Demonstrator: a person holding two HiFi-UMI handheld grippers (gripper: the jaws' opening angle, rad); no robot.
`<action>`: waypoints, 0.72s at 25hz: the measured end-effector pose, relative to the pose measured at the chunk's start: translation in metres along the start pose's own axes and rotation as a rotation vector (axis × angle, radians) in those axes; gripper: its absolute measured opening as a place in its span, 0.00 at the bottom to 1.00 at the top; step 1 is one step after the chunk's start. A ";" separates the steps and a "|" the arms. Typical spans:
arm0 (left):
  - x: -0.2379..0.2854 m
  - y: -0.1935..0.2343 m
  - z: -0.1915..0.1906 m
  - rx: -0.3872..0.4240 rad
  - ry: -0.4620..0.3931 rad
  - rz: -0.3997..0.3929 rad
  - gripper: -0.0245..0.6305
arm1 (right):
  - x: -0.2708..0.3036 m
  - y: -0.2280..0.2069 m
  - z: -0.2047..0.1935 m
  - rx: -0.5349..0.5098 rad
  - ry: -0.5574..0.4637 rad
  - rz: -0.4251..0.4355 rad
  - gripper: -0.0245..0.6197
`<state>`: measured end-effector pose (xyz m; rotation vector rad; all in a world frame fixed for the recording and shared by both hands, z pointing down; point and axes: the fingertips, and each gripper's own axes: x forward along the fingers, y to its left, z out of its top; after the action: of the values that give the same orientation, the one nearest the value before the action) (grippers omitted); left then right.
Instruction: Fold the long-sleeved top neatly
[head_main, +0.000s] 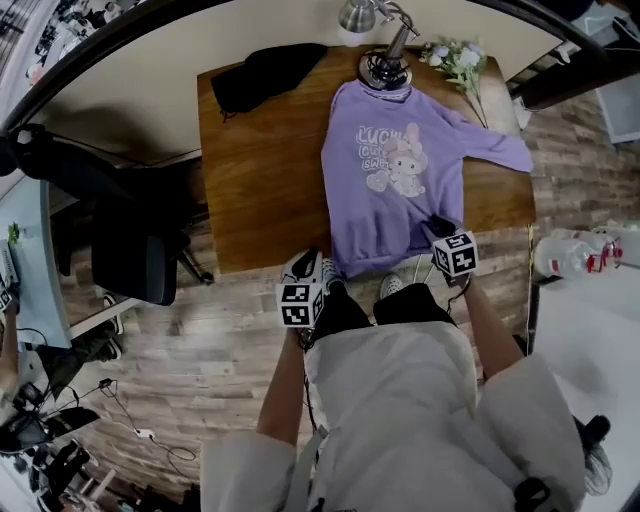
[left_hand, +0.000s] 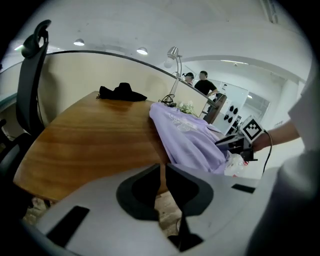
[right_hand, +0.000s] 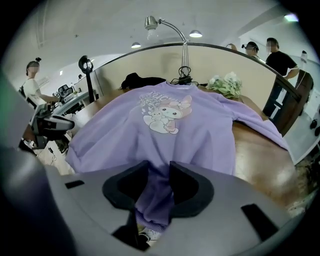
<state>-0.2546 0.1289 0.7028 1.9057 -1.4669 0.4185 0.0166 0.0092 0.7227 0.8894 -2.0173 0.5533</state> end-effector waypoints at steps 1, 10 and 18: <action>-0.003 -0.006 -0.008 -0.011 -0.001 -0.011 0.09 | 0.000 0.000 0.000 0.000 -0.003 0.002 0.26; 0.025 -0.039 -0.089 -0.116 0.123 -0.069 0.32 | -0.001 0.002 0.000 -0.048 -0.042 0.046 0.26; 0.025 -0.054 -0.077 -0.113 0.039 -0.009 0.09 | 0.000 0.004 -0.004 -0.113 -0.055 0.100 0.26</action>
<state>-0.1840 0.1701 0.7558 1.8044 -1.4262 0.3592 0.0157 0.0142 0.7251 0.7465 -2.1293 0.4691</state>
